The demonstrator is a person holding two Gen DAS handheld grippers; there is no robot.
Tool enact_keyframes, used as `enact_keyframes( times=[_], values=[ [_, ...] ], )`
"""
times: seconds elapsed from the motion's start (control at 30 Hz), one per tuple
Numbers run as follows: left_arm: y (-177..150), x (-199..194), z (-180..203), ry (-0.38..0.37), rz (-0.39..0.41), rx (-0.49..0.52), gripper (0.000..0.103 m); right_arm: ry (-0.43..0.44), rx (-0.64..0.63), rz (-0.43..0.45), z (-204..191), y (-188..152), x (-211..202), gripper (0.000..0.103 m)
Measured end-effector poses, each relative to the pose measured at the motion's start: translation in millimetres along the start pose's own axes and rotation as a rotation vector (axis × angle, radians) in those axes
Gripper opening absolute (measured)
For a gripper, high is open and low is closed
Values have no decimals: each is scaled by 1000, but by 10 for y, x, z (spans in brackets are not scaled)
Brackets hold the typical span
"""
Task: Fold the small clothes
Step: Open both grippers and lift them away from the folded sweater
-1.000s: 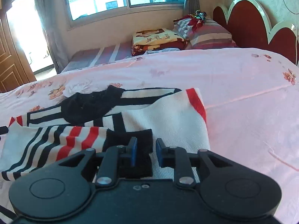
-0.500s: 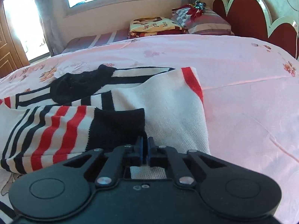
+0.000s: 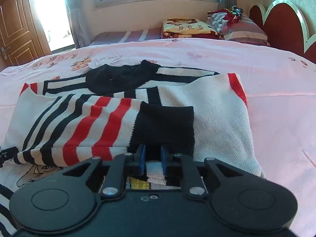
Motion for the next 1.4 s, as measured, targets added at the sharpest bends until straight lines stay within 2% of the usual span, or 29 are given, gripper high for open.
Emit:
enact_keyframes(
  times=[0.13, 0.37, 0.5, 0.63, 0.73, 0.9, 0.97, 1.13, 1.27, 1.4],
  values=[
    [-69, -176, 140, -11, 16, 40, 80, 38, 10, 22, -37, -113, -174, 23],
    [-208, -408, 559, -48, 15, 123, 80, 65, -8, -7, -140, -319, -213, 24],
    [-243, -453, 773, -82, 1, 141, 80, 78, 1, -9, -159, -344, -246, 26],
    [-258, -441, 977, -93, -5, 165, 80, 83, -28, 6, -227, -350, -302, 37],
    [-261, -415, 1094, -95, -12, 172, 80, 86, -48, 12, -266, -344, -325, 37],
    [-273, -296, 1233, -81, -39, 173, 80, 88, -80, 2, -343, -345, -276, 35],
    [-295, -230, 1252, -68, -54, 168, 80, 82, -101, 3, -386, -355, -244, 26],
    [-375, -142, 1276, -25, -36, 189, 80, 88, -128, -12, -410, -392, -162, 21],
    [-395, -116, 1255, -3, -24, 173, 88, 61, -153, -13, -347, -415, -66, 16],
    [-401, -117, 1188, 6, -33, 158, 90, 41, -147, -2, -166, -447, -111, 14]
  ],
)
Point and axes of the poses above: each gripper's, at about its wrist camera, not at the fingertips, and x roughly the way its jaws point, z to its right, y to its top, the point moved 4 cm from there along x, roughly the way its jaws point, and after that the axes turned 15 degrees about -z, right-handed, at the moved point
